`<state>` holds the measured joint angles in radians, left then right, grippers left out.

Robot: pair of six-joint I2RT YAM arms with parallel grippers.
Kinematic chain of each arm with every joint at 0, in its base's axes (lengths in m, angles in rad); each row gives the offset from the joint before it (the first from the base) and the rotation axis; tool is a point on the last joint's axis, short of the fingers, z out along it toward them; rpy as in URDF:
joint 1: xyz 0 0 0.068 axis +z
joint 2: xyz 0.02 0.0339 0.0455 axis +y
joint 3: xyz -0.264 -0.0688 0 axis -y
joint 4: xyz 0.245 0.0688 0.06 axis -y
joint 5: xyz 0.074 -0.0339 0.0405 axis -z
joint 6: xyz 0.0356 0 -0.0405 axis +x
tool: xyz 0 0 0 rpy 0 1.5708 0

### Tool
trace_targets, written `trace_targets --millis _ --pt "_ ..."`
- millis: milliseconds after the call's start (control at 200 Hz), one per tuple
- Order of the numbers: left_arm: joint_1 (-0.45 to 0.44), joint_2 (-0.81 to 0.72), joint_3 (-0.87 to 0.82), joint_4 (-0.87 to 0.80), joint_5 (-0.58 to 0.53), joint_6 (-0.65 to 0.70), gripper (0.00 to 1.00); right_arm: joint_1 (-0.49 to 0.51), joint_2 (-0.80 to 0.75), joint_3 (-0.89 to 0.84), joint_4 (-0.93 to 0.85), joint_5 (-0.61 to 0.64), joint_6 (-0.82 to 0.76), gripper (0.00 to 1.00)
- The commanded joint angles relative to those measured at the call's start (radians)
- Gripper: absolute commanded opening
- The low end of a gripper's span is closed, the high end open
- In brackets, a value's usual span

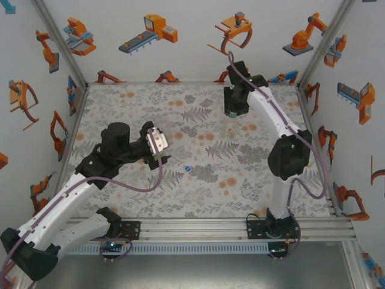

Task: Screw on the bottle caps

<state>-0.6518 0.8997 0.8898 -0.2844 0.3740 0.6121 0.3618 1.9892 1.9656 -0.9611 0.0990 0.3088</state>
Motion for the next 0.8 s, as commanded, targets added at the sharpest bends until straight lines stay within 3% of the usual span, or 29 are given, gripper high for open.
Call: trace_targets --millis 0,125,370,591,791 --pt "0.007 -0.010 -0.008 0.013 0.003 -0.015 0.80 -0.013 0.025 0.038 -0.020 -0.018 -0.019 0.25" --pt "0.006 -0.010 -0.008 0.016 0.006 -0.014 0.80 -0.021 0.037 0.033 -0.021 -0.022 -0.016 0.29" --pt "0.007 -0.009 -0.011 0.017 0.006 -0.015 0.80 -0.022 0.025 0.044 -0.034 -0.010 -0.013 0.61" --pt "0.014 -0.007 -0.009 0.034 -0.009 -0.042 0.81 -0.020 -0.015 0.126 -0.098 0.025 -0.027 0.63" --pt "0.082 0.019 0.000 0.111 -0.042 -0.183 0.81 -0.016 -0.119 0.148 -0.134 0.024 -0.035 0.62"
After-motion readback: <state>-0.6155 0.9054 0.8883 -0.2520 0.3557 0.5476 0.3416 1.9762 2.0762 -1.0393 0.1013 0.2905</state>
